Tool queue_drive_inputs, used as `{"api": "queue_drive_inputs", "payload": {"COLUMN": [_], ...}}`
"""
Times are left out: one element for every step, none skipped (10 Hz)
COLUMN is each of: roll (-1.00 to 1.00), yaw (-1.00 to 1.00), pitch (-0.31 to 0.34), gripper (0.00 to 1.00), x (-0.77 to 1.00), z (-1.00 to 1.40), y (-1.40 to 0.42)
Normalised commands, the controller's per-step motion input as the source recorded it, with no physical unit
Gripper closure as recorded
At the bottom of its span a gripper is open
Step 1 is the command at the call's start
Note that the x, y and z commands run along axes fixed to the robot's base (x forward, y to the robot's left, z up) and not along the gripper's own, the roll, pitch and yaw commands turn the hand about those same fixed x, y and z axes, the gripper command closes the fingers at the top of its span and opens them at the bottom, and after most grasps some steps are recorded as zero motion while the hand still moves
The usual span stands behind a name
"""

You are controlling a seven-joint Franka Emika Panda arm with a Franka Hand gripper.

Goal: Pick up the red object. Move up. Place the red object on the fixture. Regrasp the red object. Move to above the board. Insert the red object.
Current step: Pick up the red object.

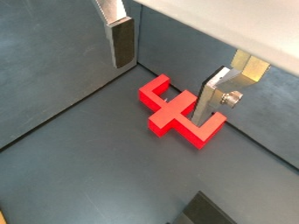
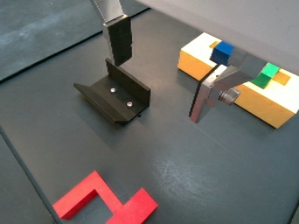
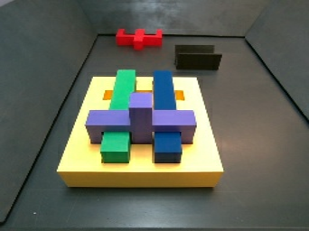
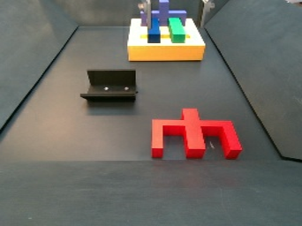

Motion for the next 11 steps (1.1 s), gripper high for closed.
{"api": "queue_drive_inputs", "payload": {"roll": [0.08, 0.25, 0.18, 0.04, 0.0, -0.01, -0.06, -0.06, -0.07, -0.06, -0.05], "yaw": [0.0, -0.01, -0.18, -0.13, -0.14, -0.14, -0.05, -0.12, -0.2, -0.2, -0.19], "pitch": [0.0, -0.043, -0.104, -0.143, -0.183, -0.26, -0.251, -0.256, -0.284, -0.237, -0.216], "gripper": [0.0, 0.0, 0.0, 0.0, 0.0, 0.0, 0.0, 0.0, 0.0, 0.0, 0.0], "x": [0.0, -0.36, -0.65, -0.51, -0.61, -0.52, -0.05, 0.0, 0.0, 0.16, 0.14], "z": [-0.39, -0.64, -0.73, -0.87, -0.81, -0.68, -0.66, -0.64, -0.59, -0.69, -0.73], "y": [0.07, 0.34, 0.54, 0.64, 0.53, 0.37, 0.3, 0.22, 0.05, 0.0, 0.0]}}
